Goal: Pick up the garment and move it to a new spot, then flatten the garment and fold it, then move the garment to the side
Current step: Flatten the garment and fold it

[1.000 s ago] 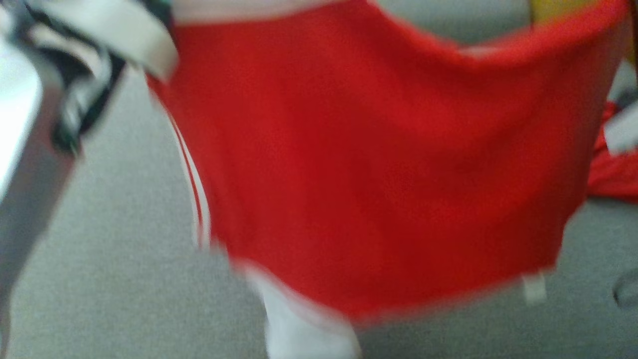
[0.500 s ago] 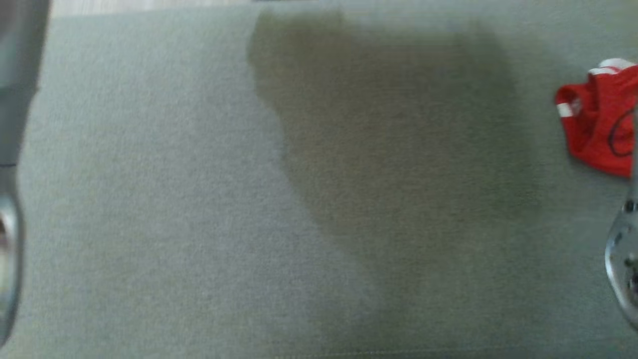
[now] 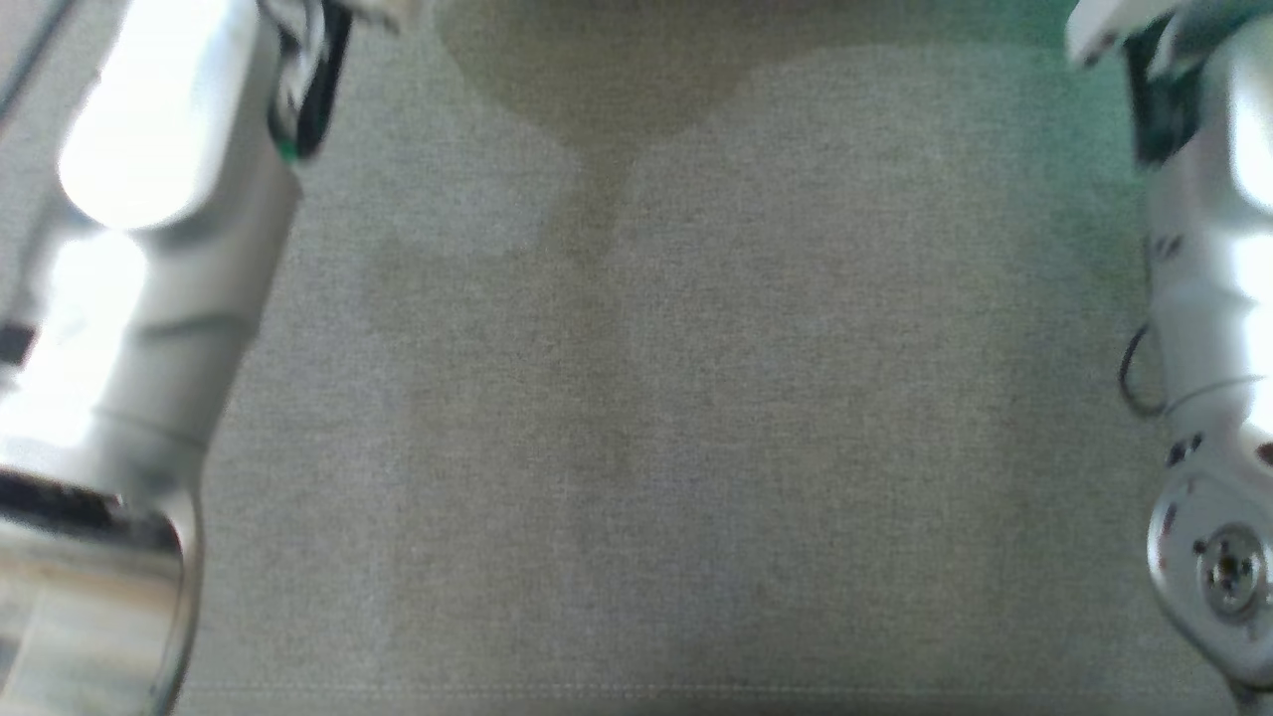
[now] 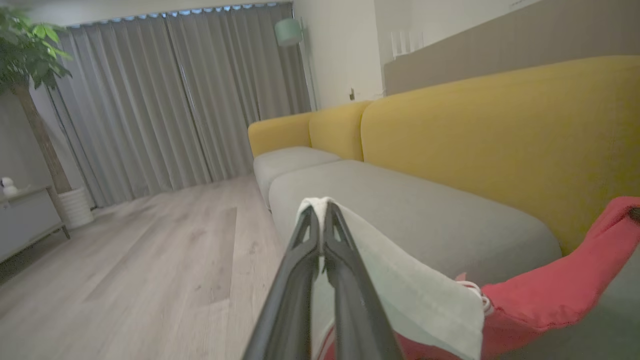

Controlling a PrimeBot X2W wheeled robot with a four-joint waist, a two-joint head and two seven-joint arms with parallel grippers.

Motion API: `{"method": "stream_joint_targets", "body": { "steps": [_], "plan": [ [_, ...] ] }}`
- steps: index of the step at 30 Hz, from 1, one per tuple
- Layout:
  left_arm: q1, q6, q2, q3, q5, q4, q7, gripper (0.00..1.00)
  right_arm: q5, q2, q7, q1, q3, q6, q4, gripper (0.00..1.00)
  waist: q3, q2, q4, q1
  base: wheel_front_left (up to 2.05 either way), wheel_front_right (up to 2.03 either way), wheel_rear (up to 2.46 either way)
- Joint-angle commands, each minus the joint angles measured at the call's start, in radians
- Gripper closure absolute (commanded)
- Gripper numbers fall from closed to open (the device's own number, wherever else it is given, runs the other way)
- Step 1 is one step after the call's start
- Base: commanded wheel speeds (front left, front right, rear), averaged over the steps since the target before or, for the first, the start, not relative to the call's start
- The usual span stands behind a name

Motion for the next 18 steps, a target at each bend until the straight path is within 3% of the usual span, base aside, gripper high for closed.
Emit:
{"method": "stream_joint_targets", "body": {
  "steps": [1,6,10,13,18],
  "plan": [
    [-0.011,-0.003,0.035,0.036,-0.013,-0.040,-0.015,1.00,0.004,0.028,-0.038,0.009,0.006,0.007,-0.010,1.00,0.025,0.0001,0.002,-0.0004,0.00,0.00,0.00],
    [0.137,0.000,0.054,0.078,-0.048,-0.129,-0.030,1.00,0.050,0.039,-0.105,0.067,-0.005,0.007,0.029,1.00,0.021,0.0001,-0.013,-0.0004,0.00,0.00,0.00],
    [0.295,0.023,0.087,0.131,-0.054,-0.284,-0.031,1.00,0.093,0.044,-0.120,0.129,0.014,0.007,-0.008,1.00,0.004,0.0001,-0.029,-0.0004,0.00,0.00,0.00],
    [0.449,0.061,0.128,0.154,-0.002,-0.428,-0.032,1.00,0.157,0.045,-0.122,0.201,0.056,0.007,-0.080,1.00,-0.027,0.0001,-0.042,-0.0004,0.00,0.00,0.00],
    [0.796,0.128,0.141,0.209,-0.006,-0.626,-0.032,1.00,0.298,0.045,-0.122,0.427,0.143,0.007,-0.223,1.00,-0.129,0.0001,-0.053,-0.0004,0.00,0.00,0.00]
  ]
}}
